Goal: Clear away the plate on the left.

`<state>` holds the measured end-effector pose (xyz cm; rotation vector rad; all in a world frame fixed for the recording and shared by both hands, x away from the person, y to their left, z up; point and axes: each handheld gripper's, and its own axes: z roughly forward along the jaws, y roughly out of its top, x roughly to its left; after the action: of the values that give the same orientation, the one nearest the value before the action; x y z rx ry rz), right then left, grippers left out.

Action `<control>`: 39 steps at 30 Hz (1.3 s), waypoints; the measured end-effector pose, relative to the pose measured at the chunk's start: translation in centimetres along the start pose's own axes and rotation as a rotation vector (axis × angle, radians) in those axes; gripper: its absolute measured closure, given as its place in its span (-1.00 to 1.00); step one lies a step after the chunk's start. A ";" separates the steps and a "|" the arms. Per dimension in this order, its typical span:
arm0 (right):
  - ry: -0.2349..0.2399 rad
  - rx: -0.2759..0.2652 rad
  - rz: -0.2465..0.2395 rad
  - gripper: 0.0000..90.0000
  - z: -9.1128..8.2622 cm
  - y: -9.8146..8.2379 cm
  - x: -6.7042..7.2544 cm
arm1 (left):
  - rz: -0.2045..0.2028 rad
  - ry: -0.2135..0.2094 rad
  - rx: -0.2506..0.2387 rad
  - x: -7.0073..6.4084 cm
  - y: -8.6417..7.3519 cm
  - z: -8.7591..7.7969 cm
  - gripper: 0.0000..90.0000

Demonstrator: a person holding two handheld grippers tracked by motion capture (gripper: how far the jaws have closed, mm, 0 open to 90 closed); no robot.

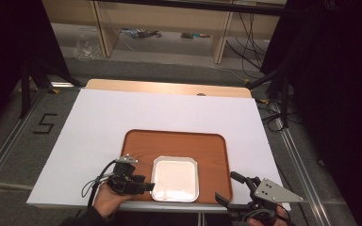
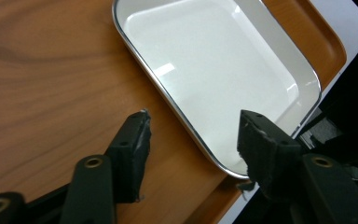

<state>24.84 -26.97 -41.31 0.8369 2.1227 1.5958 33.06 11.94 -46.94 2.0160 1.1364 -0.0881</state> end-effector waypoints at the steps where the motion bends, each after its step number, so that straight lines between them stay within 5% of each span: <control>1: 0.014 0.008 0.009 -0.62 -0.1 0.0 0.0 | -0.006 0.008 -0.012 0.0 0.1 -0.2 -0.12; 12: 0.001 -0.001 -0.001 -0.62 0.0 0.0 0.0 | 0.013 0.021 -0.106 0.7 0.5 -1.9 -0.51; 17: -0.020 -0.003 -0.004 -0.62 0.0 0.0 0.0 | 0.027 0.031 -0.138 0.8 0.6 -2.6 -0.53; 18: 0.012 0.013 0.039 -0.62 0.0 -0.1 0.2 | 0.039 0.033 -0.138 0.9 0.7 -2.7 -0.53; 23: -0.009 -0.003 0.011 -0.62 0.0 -0.1 0.0 | 0.057 0.047 -0.176 0.9 0.7 -3.5 -0.53; 39: 0.016 0.003 0.007 -0.62 0.2 0.0 -0.1 | 0.041 0.052 -0.220 1.4 0.2 -5.3 -0.52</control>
<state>25.01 -26.93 -41.36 0.8361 2.1359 1.6091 32.40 16.44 -43.84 1.8533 1.0868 0.1067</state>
